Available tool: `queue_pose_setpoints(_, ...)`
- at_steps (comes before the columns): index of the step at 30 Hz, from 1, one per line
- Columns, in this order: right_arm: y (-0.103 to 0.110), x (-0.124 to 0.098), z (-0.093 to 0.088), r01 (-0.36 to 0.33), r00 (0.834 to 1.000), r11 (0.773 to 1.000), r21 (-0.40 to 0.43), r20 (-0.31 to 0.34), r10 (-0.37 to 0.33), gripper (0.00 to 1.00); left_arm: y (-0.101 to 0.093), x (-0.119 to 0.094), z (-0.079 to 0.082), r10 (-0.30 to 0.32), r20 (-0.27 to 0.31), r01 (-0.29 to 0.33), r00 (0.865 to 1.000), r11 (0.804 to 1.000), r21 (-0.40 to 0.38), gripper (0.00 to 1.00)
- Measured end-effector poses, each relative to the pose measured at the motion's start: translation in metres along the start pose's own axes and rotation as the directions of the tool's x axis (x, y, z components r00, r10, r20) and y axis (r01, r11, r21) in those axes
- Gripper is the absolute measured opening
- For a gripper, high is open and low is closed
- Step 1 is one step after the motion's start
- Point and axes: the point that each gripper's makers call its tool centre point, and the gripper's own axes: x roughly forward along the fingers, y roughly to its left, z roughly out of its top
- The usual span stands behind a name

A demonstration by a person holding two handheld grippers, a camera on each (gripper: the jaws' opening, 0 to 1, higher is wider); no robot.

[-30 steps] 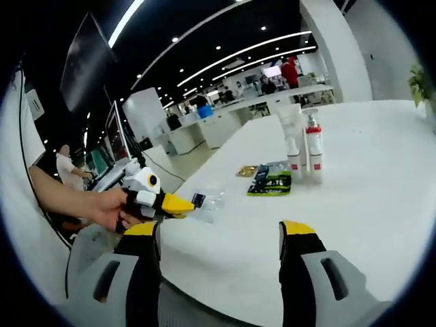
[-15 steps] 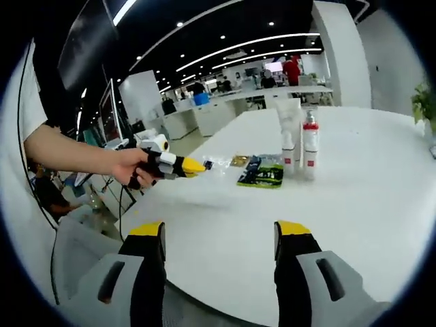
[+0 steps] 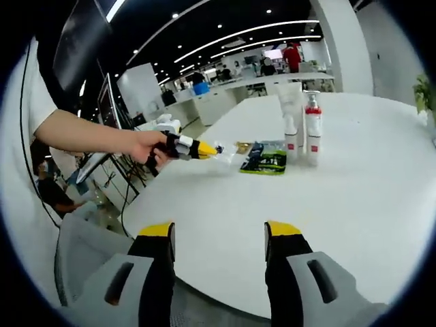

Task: Arrange the skincare products in the storage area until every visible bottle or jar stands upright without overlapping.

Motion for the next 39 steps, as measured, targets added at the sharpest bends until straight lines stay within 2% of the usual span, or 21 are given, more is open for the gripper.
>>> queue_pose_setpoints(6,0.001,0.001,-0.004,-0.008,1.0,1.0,0.007,-0.02,0.008,0.46,0.009,0.011,0.002,0.013,-0.02,-0.014,1.0,0.998,-0.061,0.01)
queue_pose_setpoints(10,0.001,0.002,-0.005,-0.012,1.0,1.0,0.009,-0.023,0.013,0.46,0.024,0.015,0.0,0.077,-0.047,-0.08,0.996,0.995,-0.056,0.01)
queue_pose_setpoints(13,0.002,0.002,-0.005,-0.016,1.0,1.0,0.018,-0.022,0.016,0.46,0.025,0.016,0.0,0.082,-0.042,-0.085,0.996,0.994,-0.063,0.01)
queue_pose_setpoints(15,0.002,0.001,-0.003,-0.018,1.0,0.999,0.028,-0.013,0.019,0.46,0.034,0.017,0.001,0.131,-0.053,-0.133,0.99,0.99,-0.05,0.02)
queue_pose_setpoints(22,0.004,0.001,-0.003,-0.026,1.0,0.999,0.041,-0.015,0.027,0.44,0.035,0.017,0.002,0.163,-0.057,-0.166,0.985,0.985,-0.053,0.03)
queue_pose_setpoints(27,0.004,0.0,-0.003,-0.027,1.0,0.998,0.048,-0.013,0.028,0.42,0.041,0.014,-0.005,0.221,-0.127,-0.22,0.967,0.975,0.027,0.05)
queue_pose_setpoints(28,0.005,0.0,-0.003,-0.032,0.999,0.998,0.054,-0.017,0.033,0.4,0.039,0.015,-0.004,0.214,-0.119,-0.213,0.97,0.977,0.023,0.05)
queue_pose_setpoints(36,0.004,-0.002,0.0,-0.022,1.0,0.999,0.033,-0.004,0.022,0.39,0.04,0.012,-0.003,0.246,-0.134,-0.246,0.96,0.969,0.021,0.08)
queue_pose_setpoints(39,0.005,-0.002,0.0,-0.027,1.0,0.999,0.031,0.0,0.027,0.39,0.039,0.008,0.001,0.263,-0.121,-0.263,0.957,0.965,0.017,0.11)
